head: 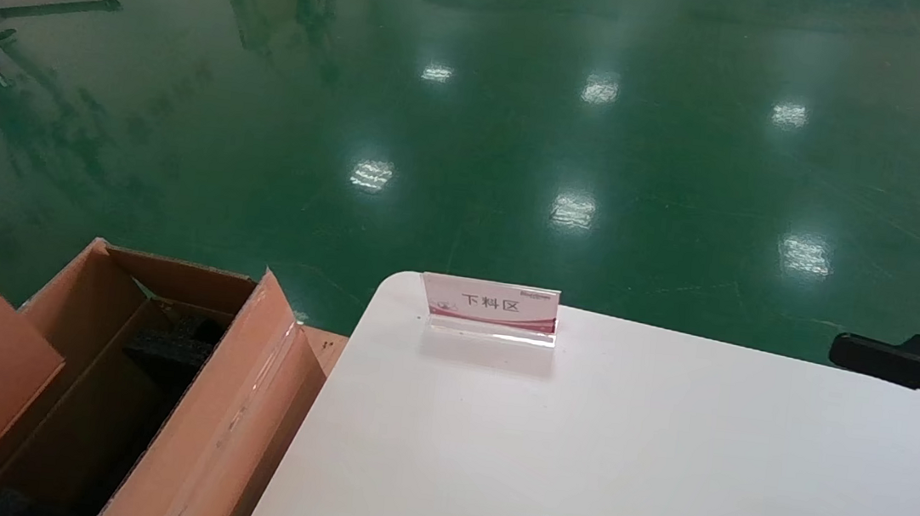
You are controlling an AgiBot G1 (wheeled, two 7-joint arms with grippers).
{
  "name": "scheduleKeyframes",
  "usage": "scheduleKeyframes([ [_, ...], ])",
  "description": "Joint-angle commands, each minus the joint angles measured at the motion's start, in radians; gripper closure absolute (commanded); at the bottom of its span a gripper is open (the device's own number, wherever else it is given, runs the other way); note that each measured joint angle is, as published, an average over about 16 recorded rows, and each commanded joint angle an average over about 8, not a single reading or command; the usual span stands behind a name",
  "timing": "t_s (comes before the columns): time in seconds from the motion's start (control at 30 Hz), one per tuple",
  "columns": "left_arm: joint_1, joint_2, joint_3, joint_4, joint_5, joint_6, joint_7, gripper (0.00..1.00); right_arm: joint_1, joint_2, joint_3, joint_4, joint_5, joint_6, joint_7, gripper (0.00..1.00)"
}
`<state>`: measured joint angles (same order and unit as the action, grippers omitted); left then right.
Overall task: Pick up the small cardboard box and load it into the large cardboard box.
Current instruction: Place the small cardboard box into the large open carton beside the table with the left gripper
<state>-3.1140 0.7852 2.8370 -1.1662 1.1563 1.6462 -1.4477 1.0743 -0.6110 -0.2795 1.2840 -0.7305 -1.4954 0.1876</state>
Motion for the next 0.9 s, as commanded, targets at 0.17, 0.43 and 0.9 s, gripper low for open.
scheduleKeyframes([
  [0.17,0.017,-0.059,-0.009,0.047,0.008,-0.061,0.047,1.00,0.000,0.000,0.000,0.000,0.000,0.000,0.000,0.00],
  [0.43,0.063,-0.110,-0.025,0.087,0.007,-0.120,0.082,1.00,0.000,0.000,0.000,0.000,0.000,0.000,0.000,0.00],
  [0.9,0.195,-0.160,-0.046,0.142,-0.029,-0.167,0.128,1.00,0.000,0.000,0.000,0.000,0.000,0.000,0.000,0.00],
])
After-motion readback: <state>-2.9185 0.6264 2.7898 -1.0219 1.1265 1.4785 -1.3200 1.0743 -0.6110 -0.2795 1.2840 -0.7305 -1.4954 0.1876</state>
